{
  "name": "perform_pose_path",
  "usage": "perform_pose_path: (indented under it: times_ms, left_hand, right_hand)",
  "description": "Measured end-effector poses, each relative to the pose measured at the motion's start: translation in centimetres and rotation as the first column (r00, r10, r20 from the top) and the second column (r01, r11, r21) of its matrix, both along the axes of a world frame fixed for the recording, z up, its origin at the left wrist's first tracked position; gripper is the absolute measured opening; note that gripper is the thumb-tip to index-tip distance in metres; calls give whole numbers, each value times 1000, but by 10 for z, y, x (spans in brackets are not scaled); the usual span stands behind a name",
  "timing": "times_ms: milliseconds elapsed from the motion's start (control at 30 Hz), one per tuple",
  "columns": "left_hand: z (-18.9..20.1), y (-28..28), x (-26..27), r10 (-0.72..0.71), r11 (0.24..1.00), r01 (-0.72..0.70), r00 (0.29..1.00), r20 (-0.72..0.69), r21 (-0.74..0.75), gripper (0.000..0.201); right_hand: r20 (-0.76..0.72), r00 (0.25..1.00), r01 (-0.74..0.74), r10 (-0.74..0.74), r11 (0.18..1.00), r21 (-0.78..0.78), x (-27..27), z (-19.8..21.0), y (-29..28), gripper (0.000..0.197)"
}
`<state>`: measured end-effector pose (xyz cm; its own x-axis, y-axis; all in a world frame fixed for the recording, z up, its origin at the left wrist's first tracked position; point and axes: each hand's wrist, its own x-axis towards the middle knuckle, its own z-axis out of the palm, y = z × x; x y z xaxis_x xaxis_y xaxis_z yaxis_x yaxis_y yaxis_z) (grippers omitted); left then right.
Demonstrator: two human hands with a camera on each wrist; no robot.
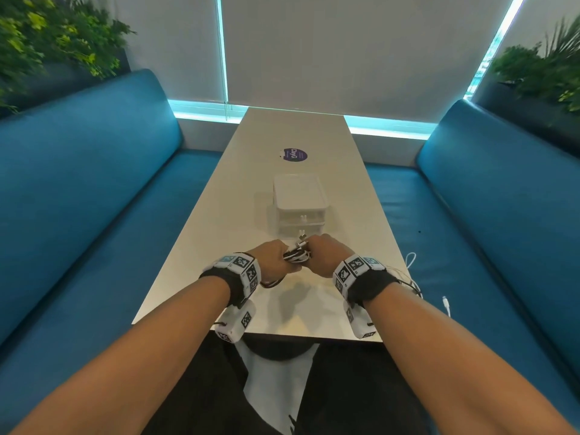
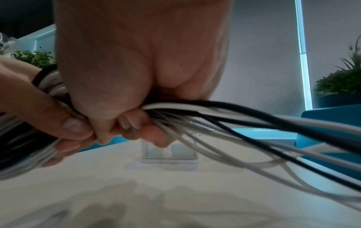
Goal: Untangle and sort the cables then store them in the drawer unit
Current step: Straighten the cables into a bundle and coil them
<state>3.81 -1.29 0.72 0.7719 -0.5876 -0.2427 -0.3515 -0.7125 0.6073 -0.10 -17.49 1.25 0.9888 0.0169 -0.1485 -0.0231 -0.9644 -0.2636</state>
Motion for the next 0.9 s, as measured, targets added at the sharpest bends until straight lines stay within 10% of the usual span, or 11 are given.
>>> perform_pose_path:
  times_ms: [200,500,900]
  left_hand:
    - [9,-2,-7,-41,997,33,991,-129,-67,15]
    - [1,3,-7,-67,995,54,985,159,87,24]
    - [8,3,-15,-70,942,-84,898,434,324,33]
  right_hand:
    - [80,997,3,-4,1000,21,-5,-4,-2,18]
    - [-93,994,49,-48,999,14,-8,-13,-13,46]
    - [15,1000,-2,1,997,78,-14,-15,-11,30]
